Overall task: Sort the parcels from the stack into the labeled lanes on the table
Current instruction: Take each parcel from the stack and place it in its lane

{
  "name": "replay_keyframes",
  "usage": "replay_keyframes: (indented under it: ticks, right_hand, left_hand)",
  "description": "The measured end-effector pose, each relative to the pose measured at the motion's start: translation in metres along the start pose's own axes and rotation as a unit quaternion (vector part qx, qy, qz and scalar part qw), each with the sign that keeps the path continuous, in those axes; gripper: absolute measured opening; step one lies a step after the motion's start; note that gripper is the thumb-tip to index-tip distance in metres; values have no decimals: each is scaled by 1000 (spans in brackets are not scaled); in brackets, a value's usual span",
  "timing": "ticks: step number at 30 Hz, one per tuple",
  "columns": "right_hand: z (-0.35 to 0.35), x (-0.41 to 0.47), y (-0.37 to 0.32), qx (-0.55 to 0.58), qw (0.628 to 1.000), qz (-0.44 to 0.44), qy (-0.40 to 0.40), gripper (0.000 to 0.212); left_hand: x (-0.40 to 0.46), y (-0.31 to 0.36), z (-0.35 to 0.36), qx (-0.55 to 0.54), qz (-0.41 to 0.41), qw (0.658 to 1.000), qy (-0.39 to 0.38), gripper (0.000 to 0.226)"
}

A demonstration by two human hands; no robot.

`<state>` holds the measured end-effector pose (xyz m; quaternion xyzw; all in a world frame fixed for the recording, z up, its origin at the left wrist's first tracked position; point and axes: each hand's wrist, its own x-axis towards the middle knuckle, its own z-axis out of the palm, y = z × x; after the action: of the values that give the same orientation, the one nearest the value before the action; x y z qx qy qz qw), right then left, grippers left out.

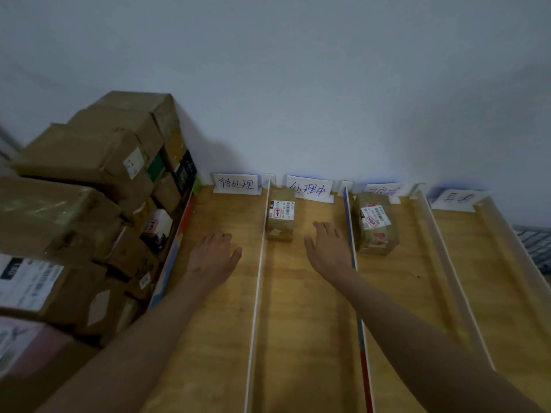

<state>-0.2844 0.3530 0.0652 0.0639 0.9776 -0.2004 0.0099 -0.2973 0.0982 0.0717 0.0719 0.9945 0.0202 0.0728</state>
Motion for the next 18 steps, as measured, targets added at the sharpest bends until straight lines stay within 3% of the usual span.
replay_keyframes:
  ticks: [8,18]
  right_hand:
    - [-19,-69,-16,-68,997,-30,15,54]
    - [-34,-169,-60,-62,996,-31,56,50]
  left_hand:
    - [-64,-2,-25,22,20,998,55,44]
    - [-162,-31,-44,14,48,994,93,50]
